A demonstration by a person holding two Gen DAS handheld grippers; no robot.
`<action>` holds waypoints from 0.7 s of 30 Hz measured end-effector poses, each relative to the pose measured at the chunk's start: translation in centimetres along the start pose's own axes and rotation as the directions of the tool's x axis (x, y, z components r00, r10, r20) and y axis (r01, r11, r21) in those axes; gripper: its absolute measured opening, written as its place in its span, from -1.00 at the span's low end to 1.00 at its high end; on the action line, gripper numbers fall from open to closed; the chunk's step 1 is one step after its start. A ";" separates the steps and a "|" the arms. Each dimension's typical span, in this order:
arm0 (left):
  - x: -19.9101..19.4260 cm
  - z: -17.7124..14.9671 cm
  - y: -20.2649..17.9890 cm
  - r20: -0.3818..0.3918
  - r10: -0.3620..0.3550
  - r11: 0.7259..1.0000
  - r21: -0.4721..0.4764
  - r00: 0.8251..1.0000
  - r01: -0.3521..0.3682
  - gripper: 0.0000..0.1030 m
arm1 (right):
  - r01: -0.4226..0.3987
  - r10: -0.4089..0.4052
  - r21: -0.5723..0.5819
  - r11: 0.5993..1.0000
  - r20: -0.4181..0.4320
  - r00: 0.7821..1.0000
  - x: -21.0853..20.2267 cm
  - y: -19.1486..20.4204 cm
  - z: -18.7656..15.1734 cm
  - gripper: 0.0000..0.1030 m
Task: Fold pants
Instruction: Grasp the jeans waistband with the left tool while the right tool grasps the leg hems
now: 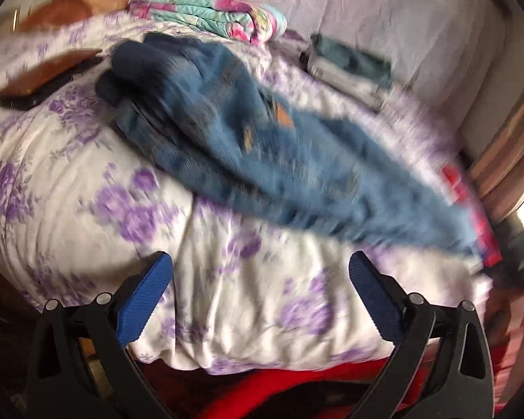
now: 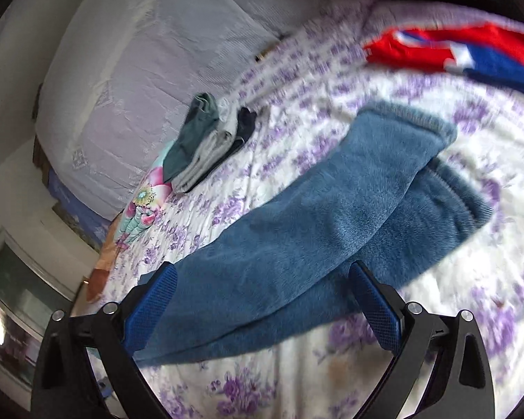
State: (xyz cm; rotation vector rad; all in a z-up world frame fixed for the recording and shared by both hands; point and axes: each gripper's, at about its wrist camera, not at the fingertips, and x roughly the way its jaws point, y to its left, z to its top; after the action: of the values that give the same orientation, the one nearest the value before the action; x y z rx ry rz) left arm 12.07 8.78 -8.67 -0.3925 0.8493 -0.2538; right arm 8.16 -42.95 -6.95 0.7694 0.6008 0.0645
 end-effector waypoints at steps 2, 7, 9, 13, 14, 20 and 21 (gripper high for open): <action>-1.2 1.7 0.6 0.030 0.020 1.000 -0.013 0.999 -0.020 0.91 | -0.006 0.006 0.006 1.000 -0.025 1.000 0.8 -0.3 0.1 0.69; -2.3 5.5 0.5 0.086 0.070 0.997 0.003 0.994 -0.071 0.91 | -0.020 0.019 -0.025 0.999 -0.055 0.998 2.4 -0.4 0.5 -0.02; -2.0 6.9 0.6 0.093 0.087 0.996 -0.011 0.992 -0.086 0.81 | -0.038 0.037 -0.022 0.999 -0.054 0.998 2.6 -0.8 0.6 -0.22; -0.8 8.0 1.8 0.050 0.075 0.995 -0.073 0.996 -0.072 0.30 | -0.044 0.043 -0.014 0.999 -0.043 0.998 2.8 -1.6 0.4 -0.43; -0.5 8.2 2.2 0.041 0.071 0.994 -0.090 0.997 -0.067 0.24 | -0.051 0.050 -0.013 0.999 -0.040 0.998 2.7 -1.7 0.5 -0.43; -0.2 8.3 3.0 0.054 0.076 0.990 -0.122 0.996 -0.069 -0.19 | -0.056 0.055 -0.035 0.998 -0.047 0.997 2.8 -1.4 0.4 -0.72; -0.3 8.4 3.2 0.057 0.088 0.988 -0.132 0.994 -0.080 -0.36 | -0.063 0.061 -0.035 0.997 -0.047 0.997 2.9 -1.4 0.4 -0.77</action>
State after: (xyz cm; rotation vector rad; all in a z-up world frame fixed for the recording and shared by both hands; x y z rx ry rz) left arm 18.56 13.70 -4.86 -0.4827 0.8209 -0.1076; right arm 10.56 -43.49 -9.04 0.7532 0.6181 0.1502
